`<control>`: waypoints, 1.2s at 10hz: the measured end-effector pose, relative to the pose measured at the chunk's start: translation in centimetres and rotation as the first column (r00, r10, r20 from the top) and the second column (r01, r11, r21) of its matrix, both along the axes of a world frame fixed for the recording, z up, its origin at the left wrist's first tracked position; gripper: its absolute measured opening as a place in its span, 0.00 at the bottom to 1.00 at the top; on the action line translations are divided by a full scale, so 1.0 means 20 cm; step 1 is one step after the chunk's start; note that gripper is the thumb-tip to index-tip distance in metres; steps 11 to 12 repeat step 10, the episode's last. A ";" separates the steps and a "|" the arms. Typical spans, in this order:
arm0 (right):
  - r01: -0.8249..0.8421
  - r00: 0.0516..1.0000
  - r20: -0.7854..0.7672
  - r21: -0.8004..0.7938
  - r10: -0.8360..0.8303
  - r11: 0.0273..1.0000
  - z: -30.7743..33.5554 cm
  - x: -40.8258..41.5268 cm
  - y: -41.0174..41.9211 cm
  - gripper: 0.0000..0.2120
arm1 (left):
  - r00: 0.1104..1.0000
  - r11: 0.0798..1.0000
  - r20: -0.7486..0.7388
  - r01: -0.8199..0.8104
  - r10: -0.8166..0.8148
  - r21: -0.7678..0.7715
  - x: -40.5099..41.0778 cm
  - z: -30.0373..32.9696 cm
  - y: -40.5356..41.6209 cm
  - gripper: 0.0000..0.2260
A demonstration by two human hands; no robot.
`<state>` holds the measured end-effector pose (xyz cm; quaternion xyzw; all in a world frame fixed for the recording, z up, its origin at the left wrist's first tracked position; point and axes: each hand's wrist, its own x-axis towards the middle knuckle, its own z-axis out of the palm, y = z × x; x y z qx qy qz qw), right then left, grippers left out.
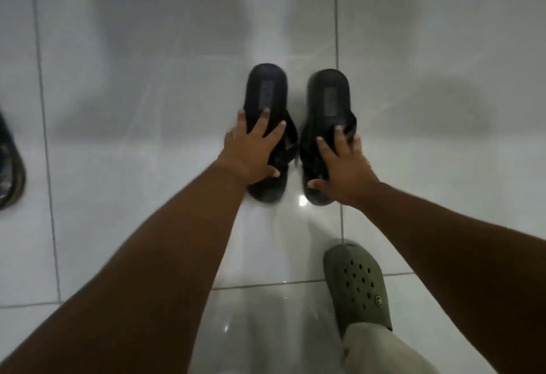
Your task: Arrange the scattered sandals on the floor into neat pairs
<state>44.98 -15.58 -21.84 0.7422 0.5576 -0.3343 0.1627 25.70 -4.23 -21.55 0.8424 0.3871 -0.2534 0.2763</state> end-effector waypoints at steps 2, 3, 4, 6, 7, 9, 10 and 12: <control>-0.117 0.993 0.013 0.155 0.116 0.981 -0.12 0.09 -0.05 0.34 | 0.987 0.998 -0.159 0.007 0.004 0.068 0.14 -0.06 -0.13 0.38; -0.101 0.995 0.001 0.133 0.102 0.986 -0.11 0.29 -0.15 0.34 | 0.983 0.997 -0.182 -0.011 0.024 0.073 0.32 -0.06 -0.21 0.37; -0.045 0.999 0.014 0.075 0.044 0.996 -0.09 0.59 -0.25 0.34 | 0.984 0.988 -0.152 0.111 -0.094 0.106 0.58 -0.05 -0.33 0.38; 0.099 0.995 0.007 0.015 -0.099 0.995 -0.07 0.99 -0.40 0.36 | 0.996 0.999 -0.088 -0.020 0.023 0.038 1.07 -0.05 -0.60 0.37; 0.112 0.994 -0.018 0.028 -0.112 0.993 -0.09 0.99 -0.40 0.35 | 0.994 0.998 -0.101 -0.043 0.046 0.034 1.10 -0.07 -0.62 0.37; 0.046 0.999 -0.021 0.034 -0.045 0.998 -0.05 0.99 -0.38 0.37 | 0.992 0.999 -0.114 -0.045 0.044 -0.005 1.09 -0.02 -0.60 0.38; 0.070 0.997 -0.031 -0.010 -0.070 0.998 0.14 1.02 -0.39 0.43 | 0.991 0.996 -0.123 -0.057 0.049 -0.062 1.00 0.16 -0.57 0.43; 0.070 0.997 -0.031 -0.010 -0.070 0.998 0.14 1.02 -0.39 0.43 | 0.991 0.996 -0.123 -0.057 0.049 -0.062 1.00 0.16 -0.57 0.43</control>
